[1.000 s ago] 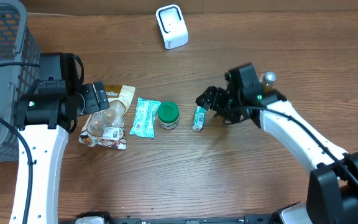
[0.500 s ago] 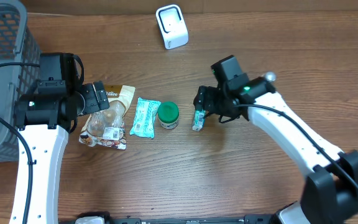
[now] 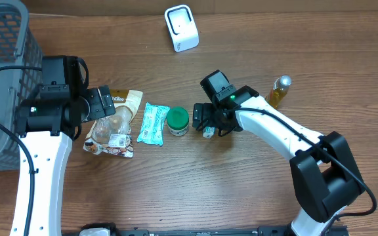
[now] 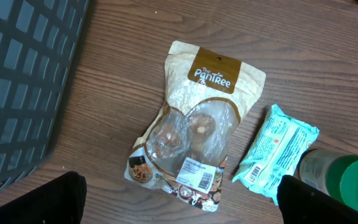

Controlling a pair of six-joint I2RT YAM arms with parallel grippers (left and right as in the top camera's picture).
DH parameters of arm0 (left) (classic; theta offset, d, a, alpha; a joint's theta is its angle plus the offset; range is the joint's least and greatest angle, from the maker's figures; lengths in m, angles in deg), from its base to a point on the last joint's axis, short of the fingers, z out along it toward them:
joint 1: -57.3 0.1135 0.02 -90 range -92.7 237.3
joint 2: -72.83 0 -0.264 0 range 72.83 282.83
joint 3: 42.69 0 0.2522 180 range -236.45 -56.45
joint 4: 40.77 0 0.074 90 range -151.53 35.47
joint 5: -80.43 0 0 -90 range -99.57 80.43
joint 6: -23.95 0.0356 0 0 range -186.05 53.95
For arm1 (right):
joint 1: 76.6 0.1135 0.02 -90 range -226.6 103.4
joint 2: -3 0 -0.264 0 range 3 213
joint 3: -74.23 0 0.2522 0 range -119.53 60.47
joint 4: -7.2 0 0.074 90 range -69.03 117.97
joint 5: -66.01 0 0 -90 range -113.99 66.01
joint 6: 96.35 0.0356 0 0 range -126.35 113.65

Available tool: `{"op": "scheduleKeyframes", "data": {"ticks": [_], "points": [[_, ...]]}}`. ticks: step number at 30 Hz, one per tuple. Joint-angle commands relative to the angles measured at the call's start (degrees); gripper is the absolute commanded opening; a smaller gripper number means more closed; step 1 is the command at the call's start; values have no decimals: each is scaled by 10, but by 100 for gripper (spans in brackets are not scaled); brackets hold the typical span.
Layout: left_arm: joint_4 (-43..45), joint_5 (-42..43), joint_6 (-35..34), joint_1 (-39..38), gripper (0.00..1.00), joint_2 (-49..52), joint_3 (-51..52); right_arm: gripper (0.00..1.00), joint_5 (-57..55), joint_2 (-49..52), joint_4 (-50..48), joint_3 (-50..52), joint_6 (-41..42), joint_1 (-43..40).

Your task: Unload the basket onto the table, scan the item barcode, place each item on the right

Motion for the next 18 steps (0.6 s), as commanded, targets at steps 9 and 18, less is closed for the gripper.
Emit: {"op": "scheduleKeyframes", "data": {"ticks": [9,18], "points": [[1,0,-6,-1,100,3,-8,69,-14,3,-22,3,16,0],[1,0,-6,-1,100,3,-8,64,-33,25,-21,4,47,0]]}}
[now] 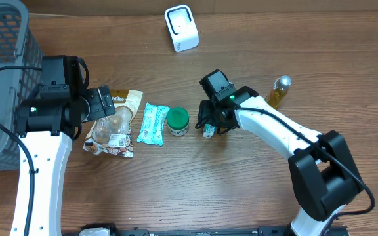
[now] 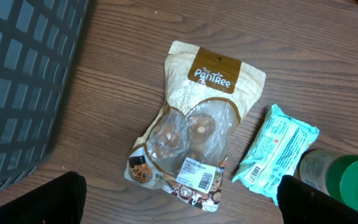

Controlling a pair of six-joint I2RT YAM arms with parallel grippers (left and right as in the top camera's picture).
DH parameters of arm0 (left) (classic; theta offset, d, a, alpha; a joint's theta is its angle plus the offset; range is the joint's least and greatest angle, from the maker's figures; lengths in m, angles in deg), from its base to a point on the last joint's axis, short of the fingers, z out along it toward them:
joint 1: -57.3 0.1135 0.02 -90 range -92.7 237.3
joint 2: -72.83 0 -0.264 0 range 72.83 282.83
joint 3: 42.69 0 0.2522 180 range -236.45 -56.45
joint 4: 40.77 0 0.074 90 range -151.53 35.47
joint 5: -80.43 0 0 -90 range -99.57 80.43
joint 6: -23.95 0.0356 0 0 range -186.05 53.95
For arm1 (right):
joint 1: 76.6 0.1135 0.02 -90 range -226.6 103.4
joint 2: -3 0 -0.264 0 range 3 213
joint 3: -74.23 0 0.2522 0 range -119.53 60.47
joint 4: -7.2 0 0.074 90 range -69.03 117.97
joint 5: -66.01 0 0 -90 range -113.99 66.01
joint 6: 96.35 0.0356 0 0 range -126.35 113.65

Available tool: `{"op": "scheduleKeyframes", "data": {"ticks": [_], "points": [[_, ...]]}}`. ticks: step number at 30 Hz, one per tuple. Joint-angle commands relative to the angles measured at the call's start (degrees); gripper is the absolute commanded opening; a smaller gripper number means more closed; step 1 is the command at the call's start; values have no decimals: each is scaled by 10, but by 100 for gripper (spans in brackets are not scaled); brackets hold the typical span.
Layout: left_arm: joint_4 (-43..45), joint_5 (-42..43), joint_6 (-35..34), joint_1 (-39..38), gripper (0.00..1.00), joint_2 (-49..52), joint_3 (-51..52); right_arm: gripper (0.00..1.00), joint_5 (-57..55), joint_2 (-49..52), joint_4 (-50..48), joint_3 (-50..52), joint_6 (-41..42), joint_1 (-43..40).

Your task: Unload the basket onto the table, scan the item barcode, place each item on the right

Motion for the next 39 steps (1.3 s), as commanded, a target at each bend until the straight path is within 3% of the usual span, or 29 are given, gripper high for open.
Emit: {"op": "scheduleKeyframes", "data": {"ticks": [1,6,11,15,17,19,21,22,25,27,39], "points": [[1,0,-6,-1,99,3,-8,65,-9,24,-4,3,13,-1],[1,0,-6,-1,100,3,-8,61,-6,32,-6,3,14,-1],[1,0,-6,-1,99,3,-8,30,-5,32,-7,3,14,-1],[1,0,-6,-1,100,3,-8,20,-5,32,-7,3,14,-1],[1,0,-6,-1,100,3,-8,23,-5,32,-7,3,14,-1],[1,0,-6,-1,99,3,-8,45,-5,32,-7,3,14,-1],[1,0,-6,-1,99,3,-8,49,-5,32,-7,3,14,-1],[1,0,-6,-1,99,3,-8,47,-5,32,-7,3,14,-1],[1,0,-6,-1,100,3,-8,18,-6,32,-7,3,14,-1],[1,0,-6,-1,100,3,-8,11,-6,32,-7,3,14,-1],[1,0,-6,-1,100,3,-8,24,-10,32,54,-58,-55,-23]]}}
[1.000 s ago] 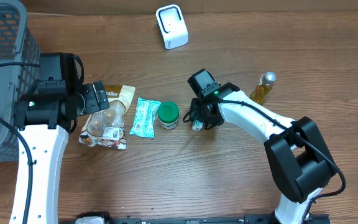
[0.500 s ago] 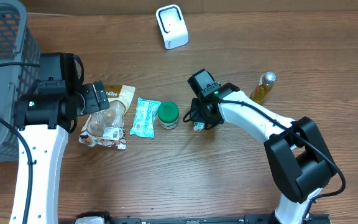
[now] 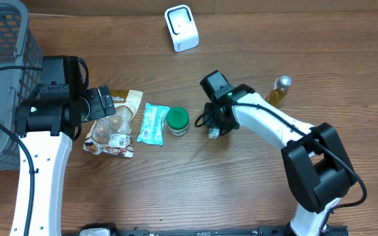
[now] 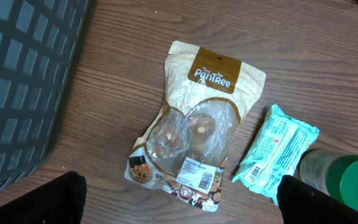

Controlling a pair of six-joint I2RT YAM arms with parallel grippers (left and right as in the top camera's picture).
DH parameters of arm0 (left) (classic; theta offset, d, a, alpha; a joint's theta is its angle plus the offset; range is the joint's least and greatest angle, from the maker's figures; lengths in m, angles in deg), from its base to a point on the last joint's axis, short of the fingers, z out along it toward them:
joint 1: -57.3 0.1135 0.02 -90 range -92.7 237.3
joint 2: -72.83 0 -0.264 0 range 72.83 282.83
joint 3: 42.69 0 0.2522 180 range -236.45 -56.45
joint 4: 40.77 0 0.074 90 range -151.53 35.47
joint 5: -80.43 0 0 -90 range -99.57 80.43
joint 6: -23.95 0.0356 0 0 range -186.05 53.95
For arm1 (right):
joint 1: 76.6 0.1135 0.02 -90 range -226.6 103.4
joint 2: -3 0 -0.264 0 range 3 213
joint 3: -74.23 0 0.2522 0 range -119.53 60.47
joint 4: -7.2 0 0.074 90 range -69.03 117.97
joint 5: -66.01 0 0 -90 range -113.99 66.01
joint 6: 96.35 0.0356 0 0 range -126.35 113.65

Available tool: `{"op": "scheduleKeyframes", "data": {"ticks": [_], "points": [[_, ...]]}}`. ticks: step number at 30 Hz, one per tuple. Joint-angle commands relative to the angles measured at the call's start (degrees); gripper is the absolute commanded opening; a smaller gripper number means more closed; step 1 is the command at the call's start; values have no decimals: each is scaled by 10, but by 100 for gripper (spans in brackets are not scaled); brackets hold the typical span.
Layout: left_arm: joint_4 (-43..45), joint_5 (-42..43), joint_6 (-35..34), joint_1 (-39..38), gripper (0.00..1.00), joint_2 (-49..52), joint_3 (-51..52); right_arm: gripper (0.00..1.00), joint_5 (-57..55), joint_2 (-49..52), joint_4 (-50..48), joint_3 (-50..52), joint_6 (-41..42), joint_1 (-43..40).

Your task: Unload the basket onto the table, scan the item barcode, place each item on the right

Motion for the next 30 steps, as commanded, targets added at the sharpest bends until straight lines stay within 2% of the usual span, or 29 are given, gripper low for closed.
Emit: {"op": "scheduleKeyframes", "data": {"ticks": [1,5,11,17,20,25,30], "points": [[1,0,-6,-1,100,3,-8,24,-10,1,11,-36,-33,-11],[1,0,-6,-1,100,3,-8,27,-26,1,26,-35,-35,-11],[1,0,-6,-1,99,3,-8,45,-40,1,35,-34,-35,-10],[1,0,-6,-1,99,3,-8,54,-40,1,35,-34,-35,-10],[1,0,-6,-1,99,3,-8,62,-37,1,32,-25,-30,-10],[1,0,-6,-1,99,3,-8,60,-13,2,28,-4,-28,-10],[1,0,-6,-1,100,3,-8,49,-13,2,26,0,-28,-10]]}}
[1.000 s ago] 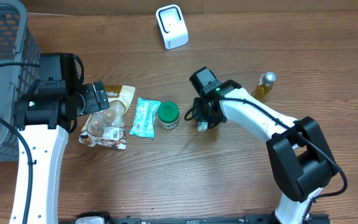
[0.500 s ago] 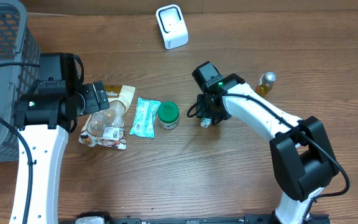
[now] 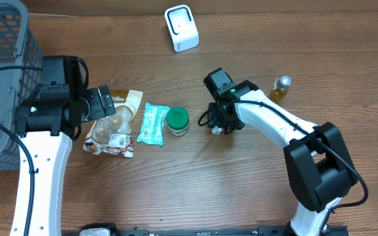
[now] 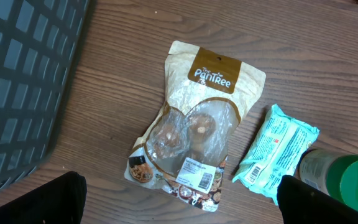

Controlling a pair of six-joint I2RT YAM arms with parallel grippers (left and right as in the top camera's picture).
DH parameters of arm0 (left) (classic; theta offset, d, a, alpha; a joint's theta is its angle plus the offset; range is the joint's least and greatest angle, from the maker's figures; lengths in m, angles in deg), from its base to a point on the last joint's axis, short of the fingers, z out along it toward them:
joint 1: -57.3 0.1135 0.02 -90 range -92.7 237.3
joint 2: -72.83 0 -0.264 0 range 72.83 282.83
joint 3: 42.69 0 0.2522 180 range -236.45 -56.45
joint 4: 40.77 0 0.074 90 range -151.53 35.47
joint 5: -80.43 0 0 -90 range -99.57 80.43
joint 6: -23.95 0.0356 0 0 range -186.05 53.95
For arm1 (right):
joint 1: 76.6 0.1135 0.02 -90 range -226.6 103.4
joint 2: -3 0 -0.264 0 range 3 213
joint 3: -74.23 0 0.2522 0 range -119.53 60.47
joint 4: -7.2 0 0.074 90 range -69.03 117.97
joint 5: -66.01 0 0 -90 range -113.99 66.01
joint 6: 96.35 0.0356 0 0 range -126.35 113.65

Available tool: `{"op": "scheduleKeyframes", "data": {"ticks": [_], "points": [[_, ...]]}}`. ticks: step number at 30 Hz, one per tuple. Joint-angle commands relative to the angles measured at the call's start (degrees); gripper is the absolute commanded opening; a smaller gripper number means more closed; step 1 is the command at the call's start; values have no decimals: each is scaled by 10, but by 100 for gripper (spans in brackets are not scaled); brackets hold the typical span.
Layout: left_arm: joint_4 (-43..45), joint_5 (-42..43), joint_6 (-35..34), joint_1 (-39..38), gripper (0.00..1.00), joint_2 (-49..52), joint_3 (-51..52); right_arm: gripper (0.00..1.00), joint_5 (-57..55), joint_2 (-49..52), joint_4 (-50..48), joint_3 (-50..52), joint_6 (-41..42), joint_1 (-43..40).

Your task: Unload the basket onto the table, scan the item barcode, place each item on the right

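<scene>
In the overhead view my right gripper (image 3: 217,126) points down at the table's middle, shut on a small white item (image 3: 216,130) of which only an edge shows below the fingers. The white barcode scanner (image 3: 181,27) stands at the far edge, well away from it. My left gripper (image 3: 105,105) hangs open over a tan snack pouch (image 4: 194,134). Its dark fingertips (image 4: 64,199) sit at the lower corners of the left wrist view, with nothing between them.
A teal packet (image 3: 153,123) and a green-lidded jar (image 3: 178,120) lie between the two grippers. A small bottle of yellow liquid (image 3: 279,90) stands right of the right arm. A grey basket (image 3: 2,78) fills the left edge.
My right gripper, with the small white item, has moved a little to the right and farther from the front edge. The left arm and the other items are unchanged.
My right gripper first stood with its fingers spread around the small white item beside the jar. Then its fingers had drawn in on the item. After that it was turned and a little to the right with the item, and now slightly farther. The left arm stayed still.
</scene>
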Motion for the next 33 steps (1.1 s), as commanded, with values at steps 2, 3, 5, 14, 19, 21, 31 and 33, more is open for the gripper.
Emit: {"op": "scheduleKeyframes", "data": {"ticks": [2,3,5,14,19,21,31,33], "points": [[1,0,-6,-1,100,3,-8,48,5,1,-2,4,2,0],[1,0,-6,-1,99,3,-8,49,5,1,-1,4,2,0],[1,0,-6,-1,100,3,-8,54,7,1,1,4,2,0],[1,0,-6,-1,100,3,-8,41,29,1,3,4,4,2],[1,0,-6,-1,100,3,-8,24,28,1,3,4,3,4],[1,0,-6,-1,99,3,-8,22,28,1,3,4,0,4],[1,0,-6,-1,100,3,-8,47,7,1,5,4,-48,4],[1,0,-6,-1,99,3,-8,50,7,1,5,4,-47,4]]}}
